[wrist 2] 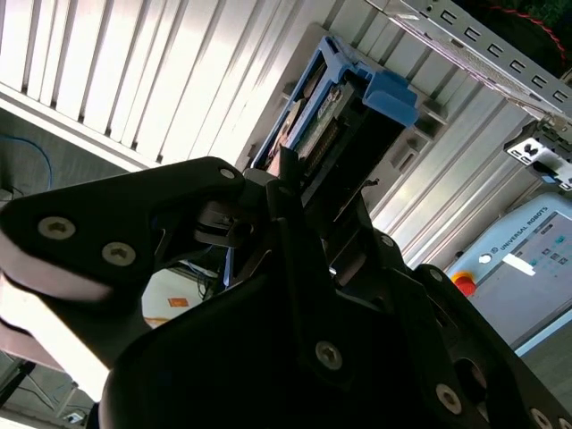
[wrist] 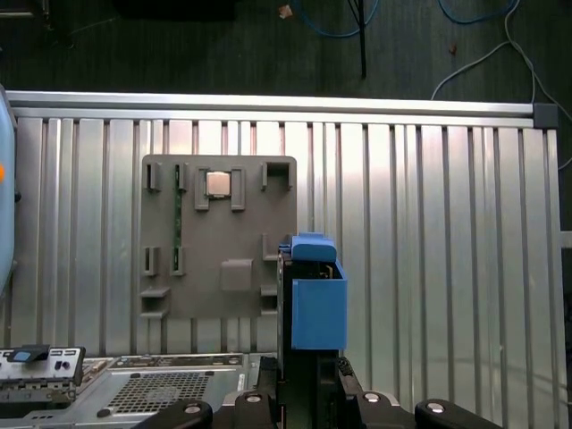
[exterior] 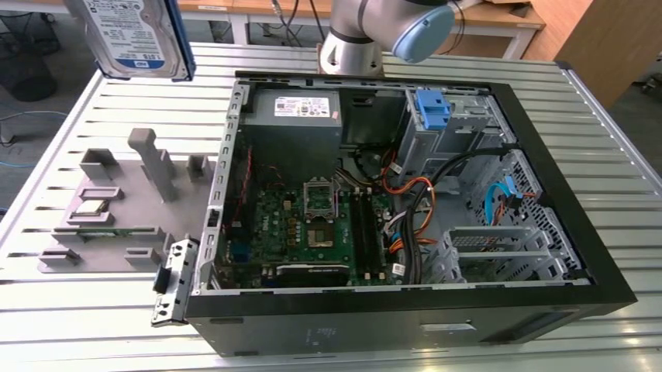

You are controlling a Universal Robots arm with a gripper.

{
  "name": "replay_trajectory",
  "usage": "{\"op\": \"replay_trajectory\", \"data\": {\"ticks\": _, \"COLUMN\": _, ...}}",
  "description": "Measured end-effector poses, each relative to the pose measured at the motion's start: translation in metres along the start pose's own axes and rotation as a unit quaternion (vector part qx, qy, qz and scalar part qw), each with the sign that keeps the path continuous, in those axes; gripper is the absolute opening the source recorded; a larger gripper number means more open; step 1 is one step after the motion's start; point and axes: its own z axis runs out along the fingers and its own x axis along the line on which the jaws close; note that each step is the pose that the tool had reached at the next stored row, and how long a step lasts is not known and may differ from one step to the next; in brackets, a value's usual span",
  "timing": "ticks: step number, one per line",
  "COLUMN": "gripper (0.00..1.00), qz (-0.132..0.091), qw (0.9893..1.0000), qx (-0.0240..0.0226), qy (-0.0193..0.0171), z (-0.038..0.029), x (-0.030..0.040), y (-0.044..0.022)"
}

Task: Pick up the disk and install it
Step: 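Pick up the disk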

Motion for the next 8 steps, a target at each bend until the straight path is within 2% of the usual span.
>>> {"op": "replay_trajectory", "data": {"ticks": 8, "gripper": 0.35, "qz": 0.0, "qw": 1.0, "qx": 0.0, "qy": 0.0, "z": -0.0004, "x": -0.0003, "y": -0.0115}}
